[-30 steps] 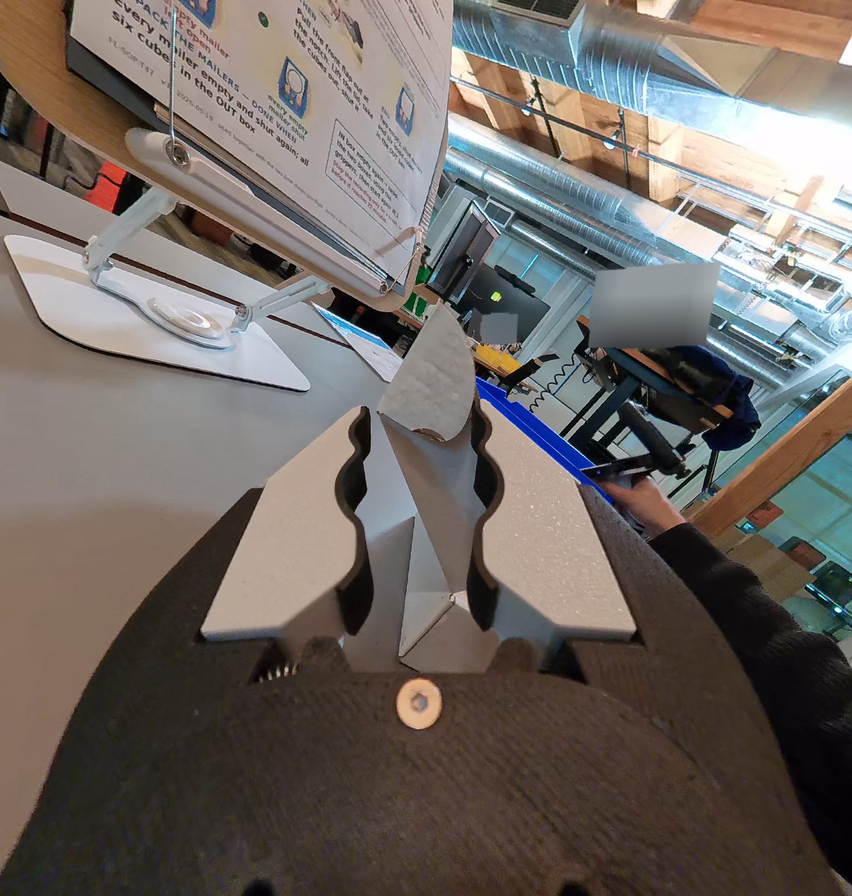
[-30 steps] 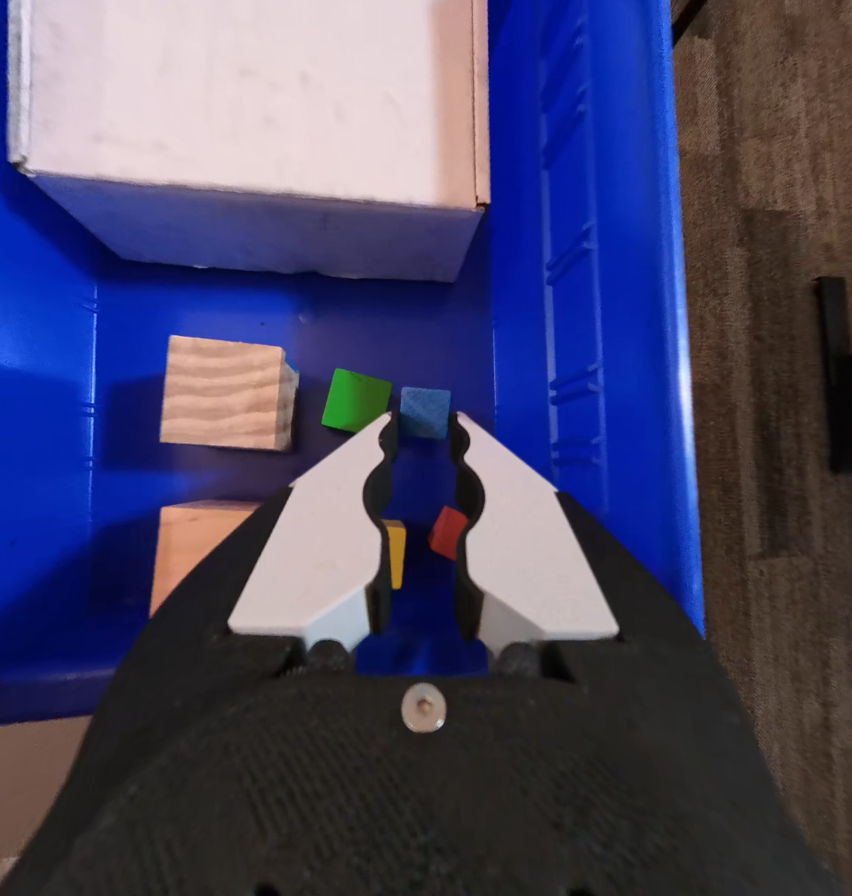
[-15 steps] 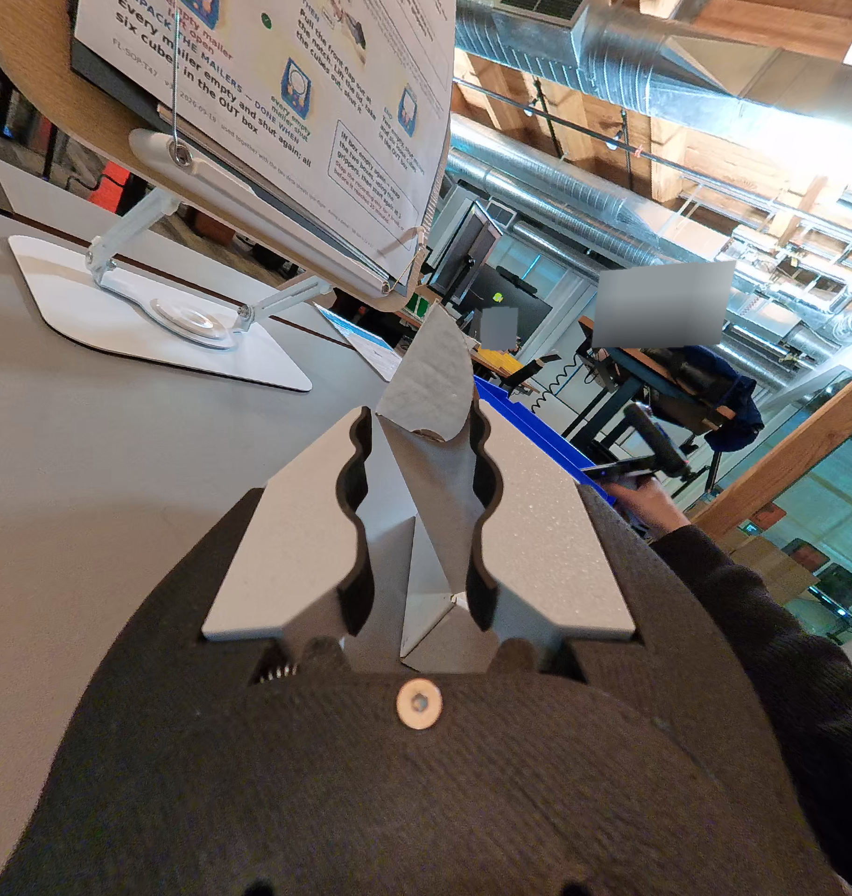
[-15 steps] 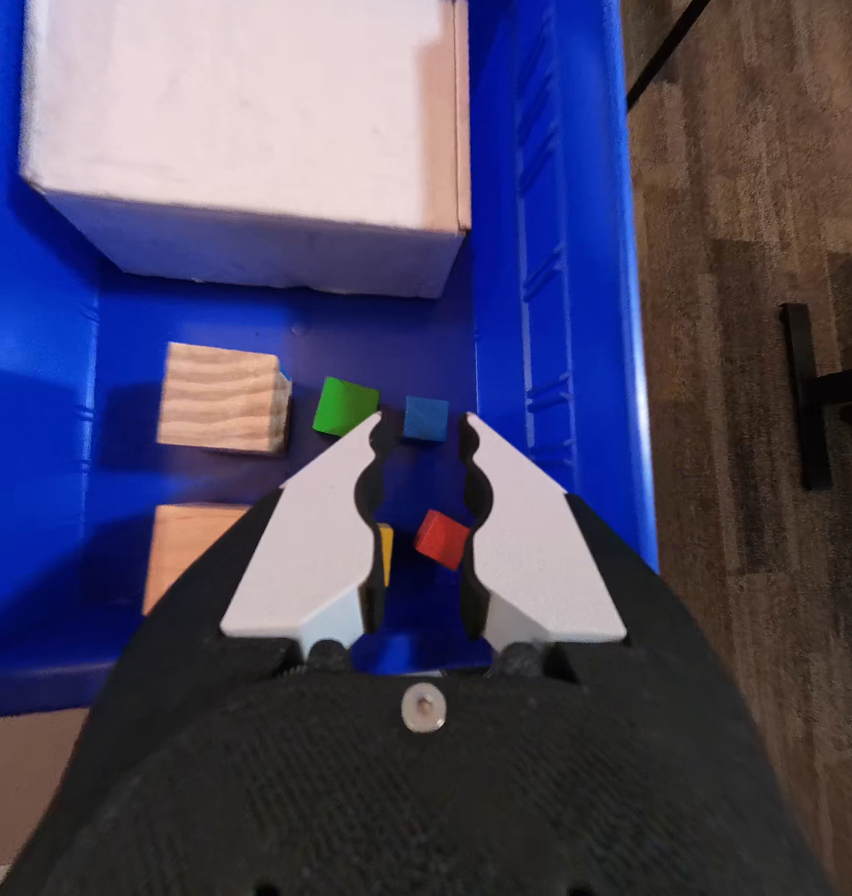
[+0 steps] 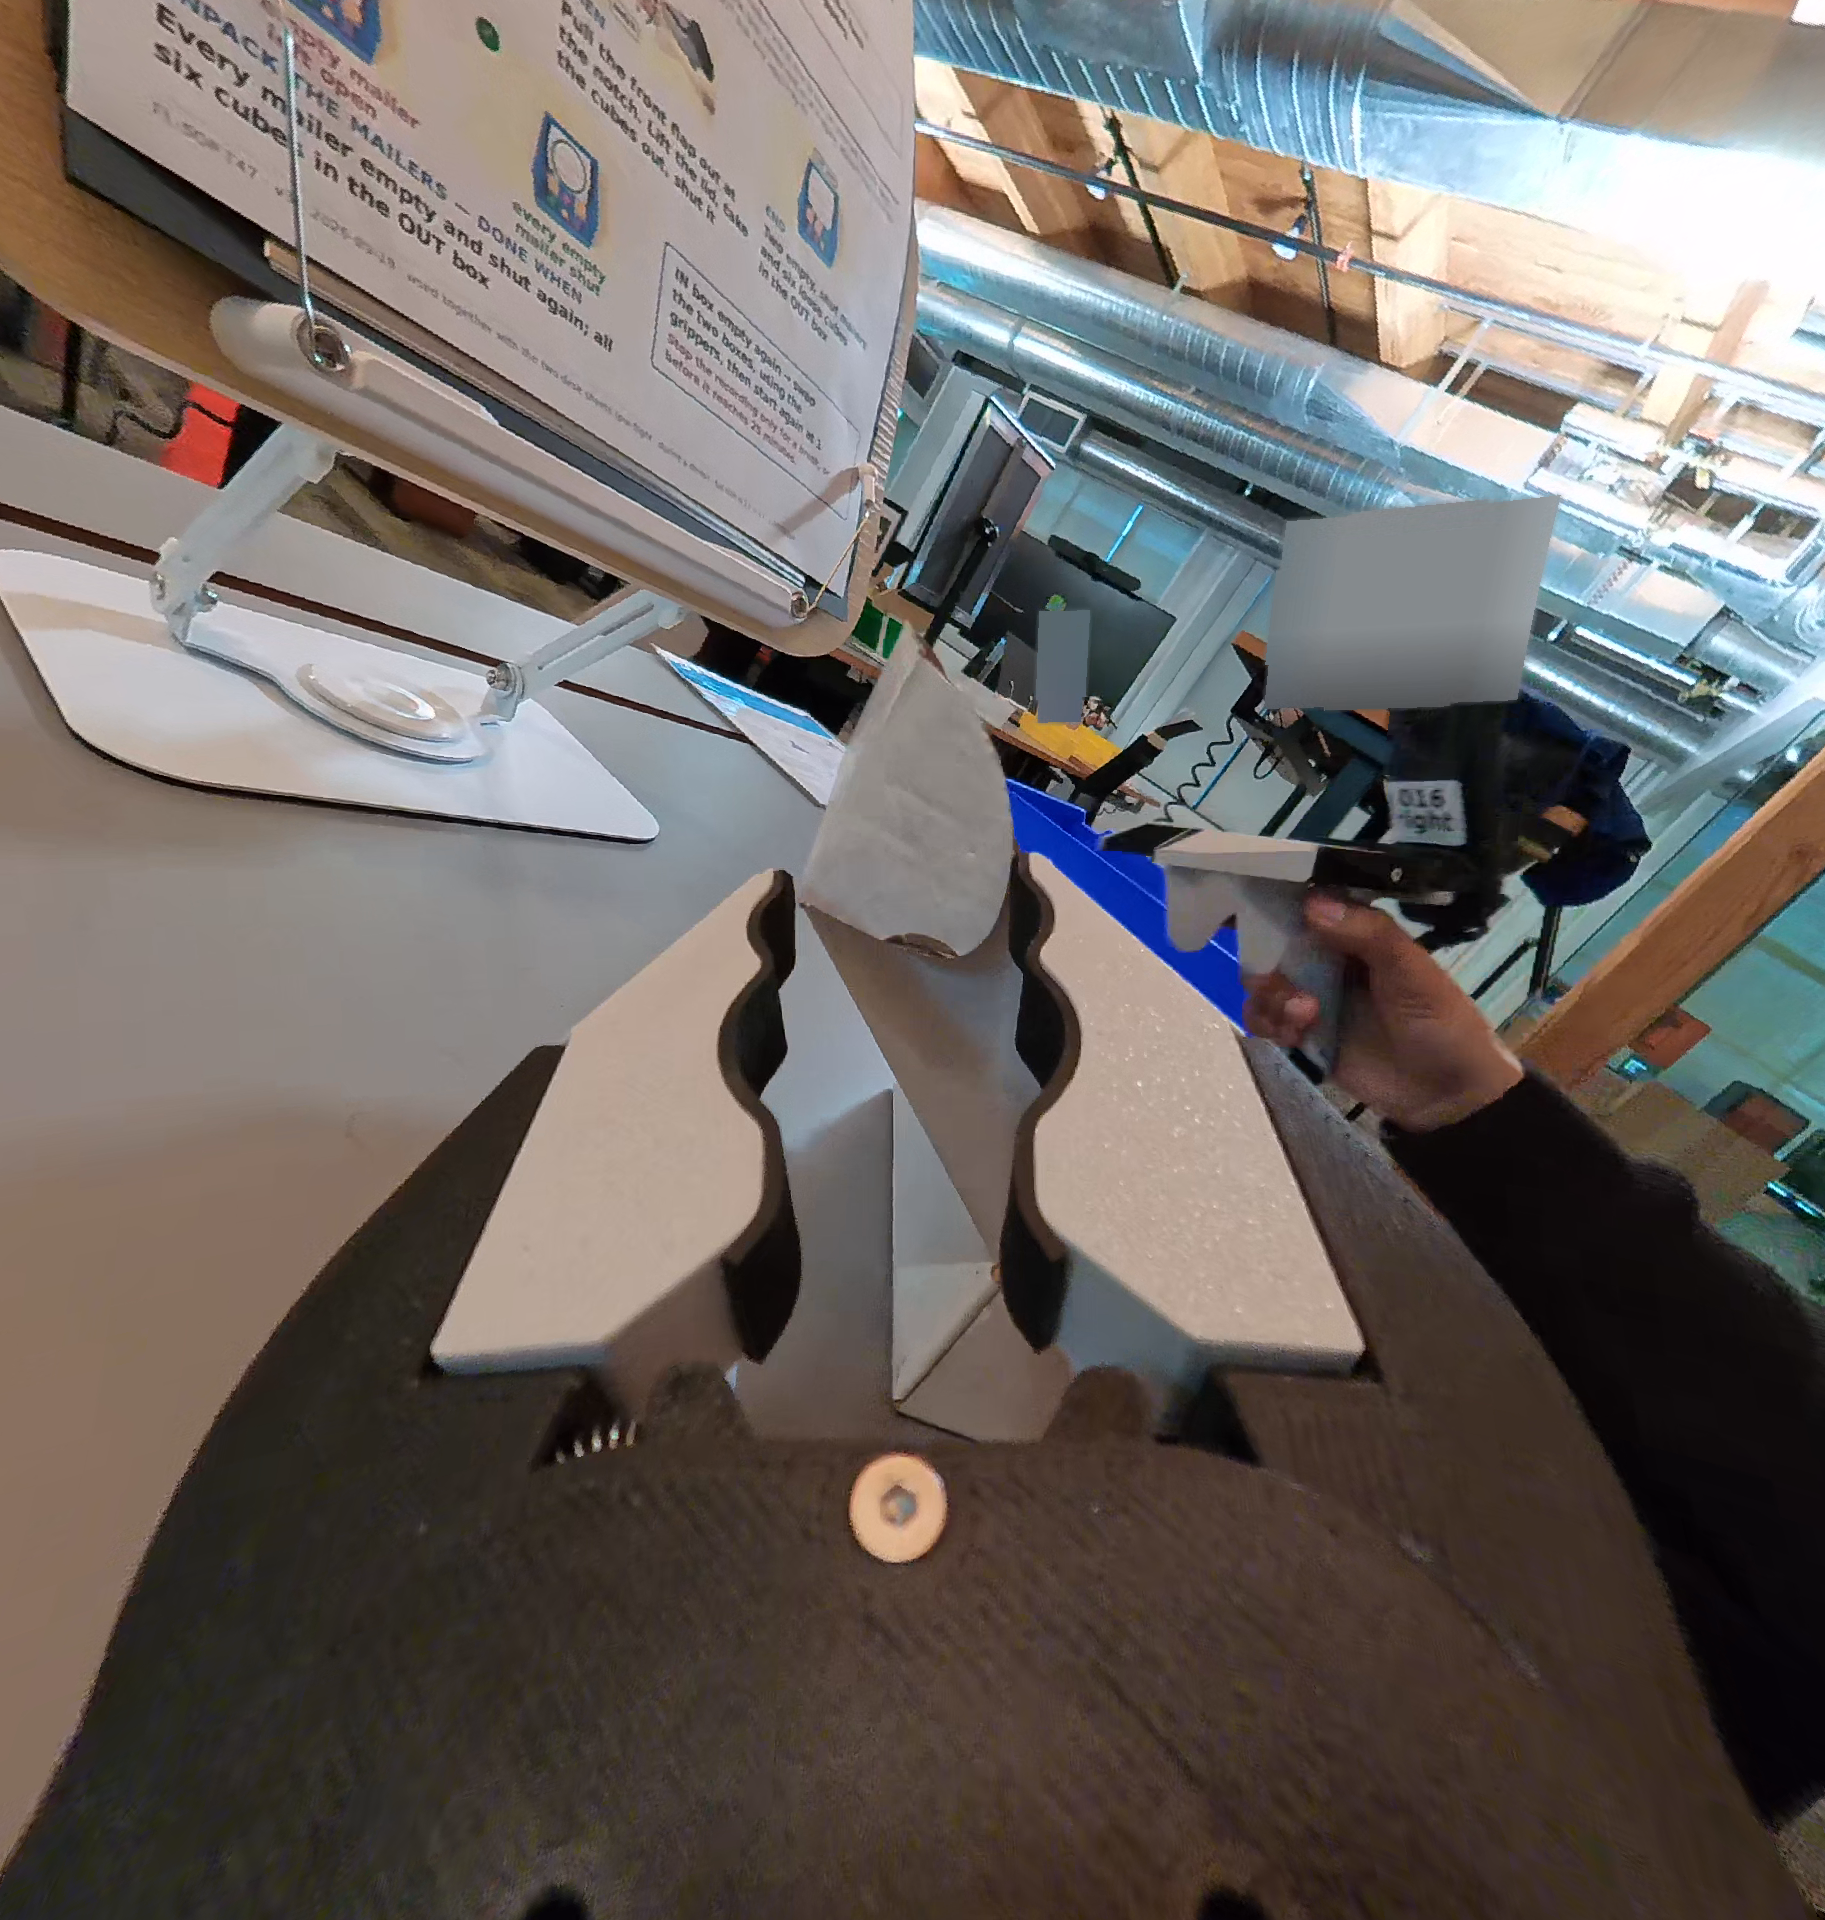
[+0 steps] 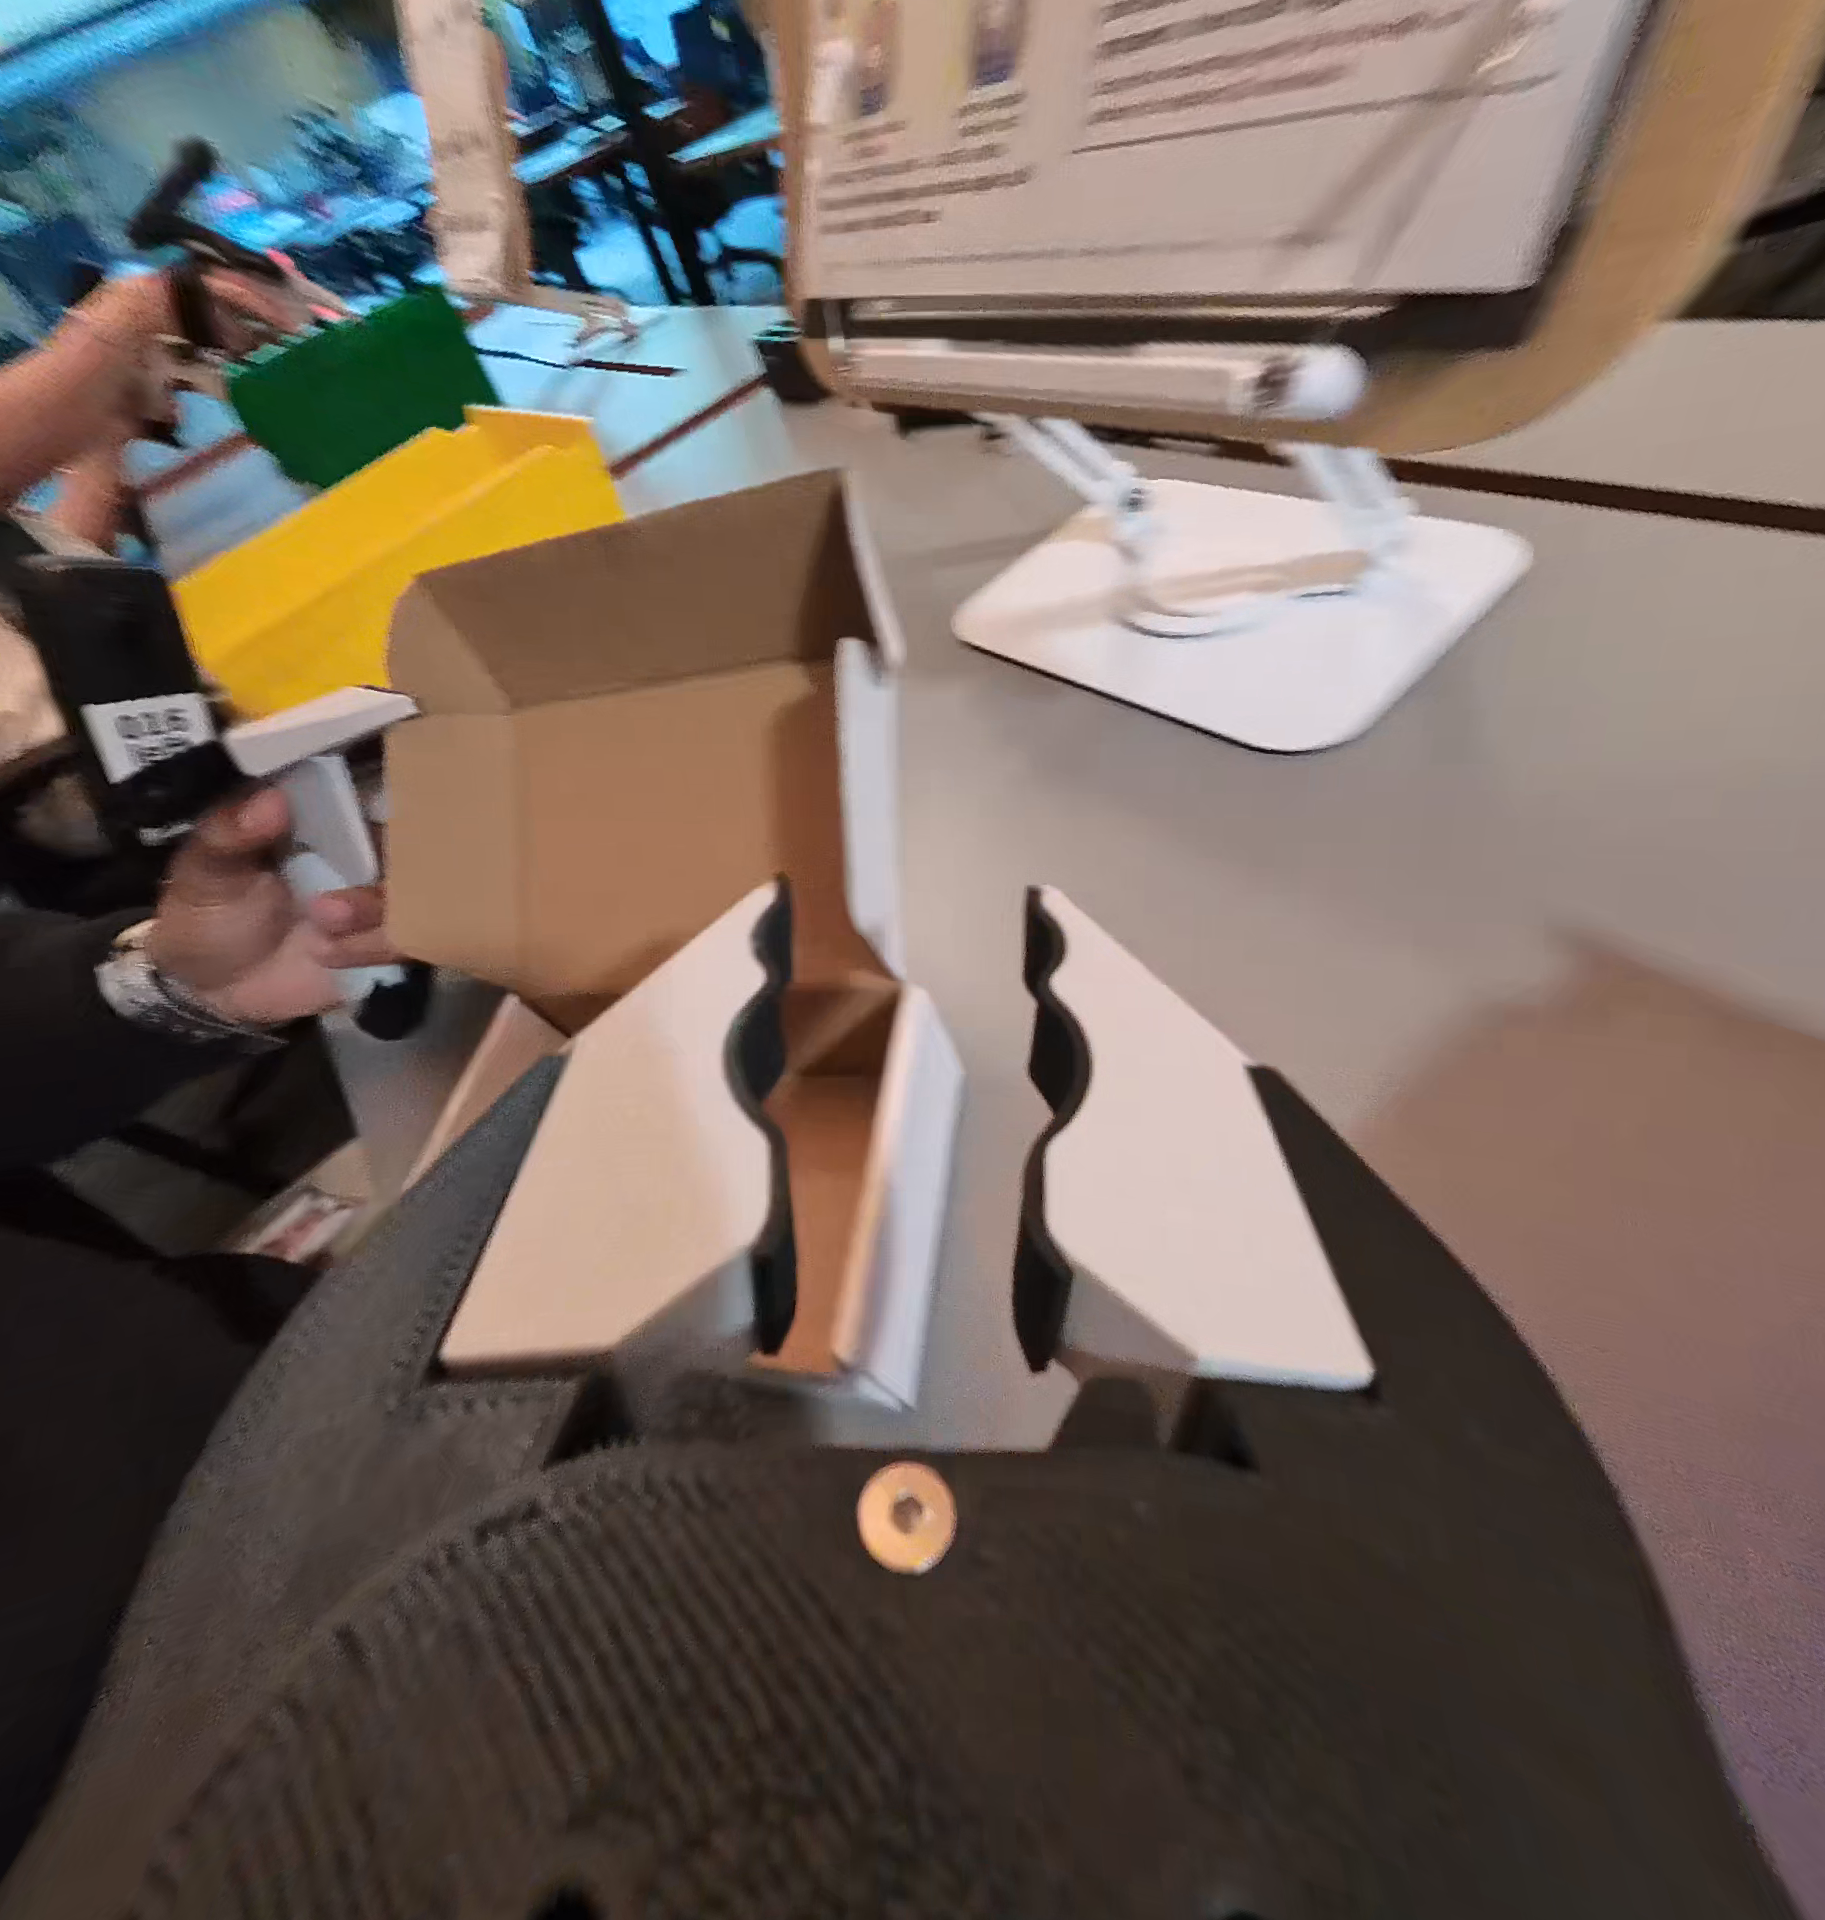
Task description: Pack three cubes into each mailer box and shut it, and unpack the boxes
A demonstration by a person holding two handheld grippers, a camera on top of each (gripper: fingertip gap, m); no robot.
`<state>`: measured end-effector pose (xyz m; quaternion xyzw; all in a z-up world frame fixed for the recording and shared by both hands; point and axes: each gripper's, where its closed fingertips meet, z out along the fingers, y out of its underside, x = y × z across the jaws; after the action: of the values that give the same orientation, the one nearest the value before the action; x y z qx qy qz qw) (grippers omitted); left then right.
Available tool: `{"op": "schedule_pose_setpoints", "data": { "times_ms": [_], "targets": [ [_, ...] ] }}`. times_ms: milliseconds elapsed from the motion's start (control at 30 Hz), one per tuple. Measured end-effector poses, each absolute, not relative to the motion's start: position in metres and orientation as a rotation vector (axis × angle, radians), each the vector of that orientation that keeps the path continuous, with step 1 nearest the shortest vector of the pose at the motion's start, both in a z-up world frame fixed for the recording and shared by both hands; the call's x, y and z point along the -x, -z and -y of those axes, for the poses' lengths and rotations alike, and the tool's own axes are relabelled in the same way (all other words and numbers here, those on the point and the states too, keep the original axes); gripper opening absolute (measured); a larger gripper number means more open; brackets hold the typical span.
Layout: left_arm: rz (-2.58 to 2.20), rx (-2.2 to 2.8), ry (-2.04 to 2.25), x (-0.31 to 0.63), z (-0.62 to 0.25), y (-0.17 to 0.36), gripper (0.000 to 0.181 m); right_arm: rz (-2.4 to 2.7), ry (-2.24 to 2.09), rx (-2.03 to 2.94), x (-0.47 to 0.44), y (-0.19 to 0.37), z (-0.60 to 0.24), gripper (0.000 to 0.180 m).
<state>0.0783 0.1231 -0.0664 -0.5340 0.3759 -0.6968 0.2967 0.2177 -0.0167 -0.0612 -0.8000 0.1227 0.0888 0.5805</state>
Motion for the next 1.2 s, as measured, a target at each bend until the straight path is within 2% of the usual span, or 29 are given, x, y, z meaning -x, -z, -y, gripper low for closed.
{"op": "schedule_pose_setpoints", "data": {
  "times_ms": [100,233,567,1200],
  "targets": [
    [-1.016,1.407,1.859,-0.078,-0.121,0.066,0.04,-0.254,-0.254,1.833,-0.196,0.074,-0.009,0.054],
    [-1.043,1.376,1.852,-0.078,-0.116,0.065,0.041,-0.208,-0.242,1.85,-0.185,0.08,-0.016,0.046],
    [-1.136,1.272,1.814,-0.078,-0.093,0.06,0.041,-0.167,-0.149,1.959,-0.183,0.102,0.004,0.003],
    [-1.105,1.265,1.77,-0.073,-0.08,0.051,0.048,-0.197,-0.201,1.885,-0.127,0.107,0.046,0.008]
  ]
}}
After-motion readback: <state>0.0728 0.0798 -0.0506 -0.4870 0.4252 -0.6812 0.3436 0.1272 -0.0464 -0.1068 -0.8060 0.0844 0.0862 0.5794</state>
